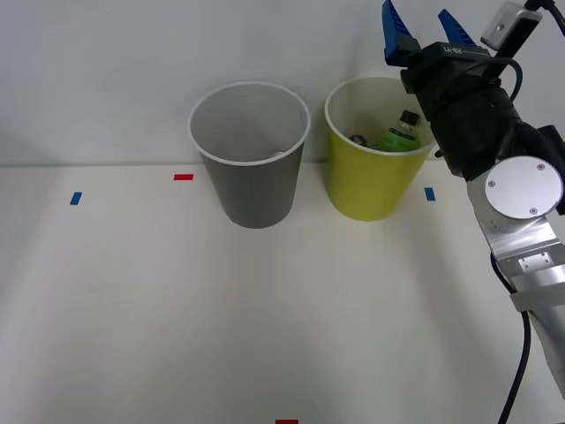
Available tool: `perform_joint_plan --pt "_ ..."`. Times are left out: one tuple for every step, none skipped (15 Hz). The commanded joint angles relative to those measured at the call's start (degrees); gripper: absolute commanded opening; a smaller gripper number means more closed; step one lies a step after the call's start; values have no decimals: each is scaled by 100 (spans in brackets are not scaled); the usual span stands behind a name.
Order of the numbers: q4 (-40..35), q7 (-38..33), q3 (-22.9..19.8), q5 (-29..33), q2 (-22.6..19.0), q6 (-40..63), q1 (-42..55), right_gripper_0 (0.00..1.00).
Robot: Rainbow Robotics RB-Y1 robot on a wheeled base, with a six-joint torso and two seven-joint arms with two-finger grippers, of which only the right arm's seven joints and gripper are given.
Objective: Put cans in the gray bin, plastic bottles in the light green bin
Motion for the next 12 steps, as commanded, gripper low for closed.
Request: perform_joint_plan --pt "3 30 4 19 6 -8 6 93" --pt "3 30 -5 10 6 -8 -3 93" --pt "-15 30 -5 19 6 -8 6 93" --pt "-32 30 -5 10 6 -8 6 93" --pt "-41 30 -5 19 6 -8 6 93" --pt "-50 30 -5 19 6 -8 6 93" --pt "-94 21 -5 19 6 -8 15 93" --pt "-129 30 -22 19 -21 -17 15 93" --pt "-199 39 -31 19 -82 -17 24 93" --pt "-358 56 -31 36 -161 -17 138 93" --pt "-560 56 -31 36 -249 -17 314 94" --pt "-850 56 -31 36 -372 -17 577 94"
